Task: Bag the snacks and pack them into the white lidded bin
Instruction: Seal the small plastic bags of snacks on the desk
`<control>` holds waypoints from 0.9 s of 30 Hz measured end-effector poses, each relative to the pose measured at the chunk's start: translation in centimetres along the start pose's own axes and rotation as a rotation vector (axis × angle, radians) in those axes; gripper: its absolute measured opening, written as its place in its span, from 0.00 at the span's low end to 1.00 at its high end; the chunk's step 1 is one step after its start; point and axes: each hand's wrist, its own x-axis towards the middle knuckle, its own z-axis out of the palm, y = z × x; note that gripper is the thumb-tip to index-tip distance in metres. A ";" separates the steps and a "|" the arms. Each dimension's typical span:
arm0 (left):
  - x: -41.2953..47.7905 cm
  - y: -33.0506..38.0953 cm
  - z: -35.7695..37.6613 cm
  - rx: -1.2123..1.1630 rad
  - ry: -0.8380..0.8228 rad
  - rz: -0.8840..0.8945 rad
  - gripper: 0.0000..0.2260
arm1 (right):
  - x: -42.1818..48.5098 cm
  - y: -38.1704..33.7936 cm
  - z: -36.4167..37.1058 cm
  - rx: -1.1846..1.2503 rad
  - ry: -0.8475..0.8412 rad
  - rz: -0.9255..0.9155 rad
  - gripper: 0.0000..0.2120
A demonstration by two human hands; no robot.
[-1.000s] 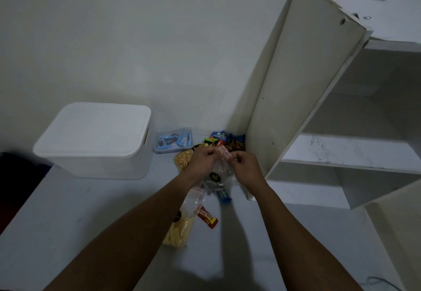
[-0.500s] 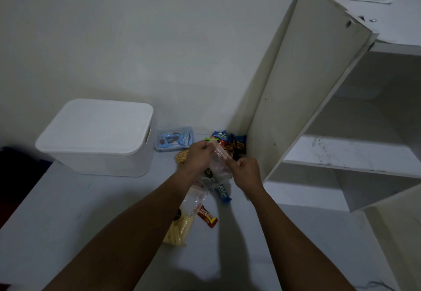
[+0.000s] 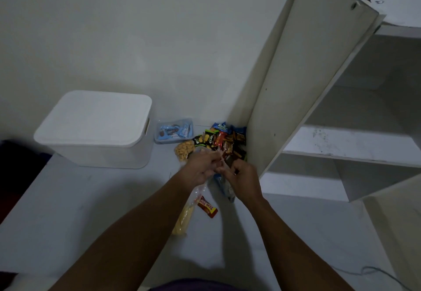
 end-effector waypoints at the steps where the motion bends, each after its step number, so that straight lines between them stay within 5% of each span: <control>1: -0.1 -0.2 0.0 -0.015 -0.005 -0.022 0.04 | -0.3 0.2 0.0 -0.001 -0.026 0.002 0.20; 7: -0.8 -1.8 -0.6 -0.025 -0.031 -0.110 0.12 | -1.0 0.0 0.1 0.276 -0.007 0.273 0.19; 10: -0.8 -2.4 -0.9 0.017 -0.061 -0.144 0.13 | -0.9 0.5 -0.1 0.363 -0.090 0.377 0.10; 14: -0.9 -2.8 -1.2 0.073 -0.095 -0.148 0.05 | -1.1 -0.2 -0.5 0.472 -0.183 0.463 0.03; 27: -1.4 -2.8 -1.7 0.114 -0.088 -0.068 0.09 | -0.3 -0.4 -0.4 0.309 -0.200 0.549 0.11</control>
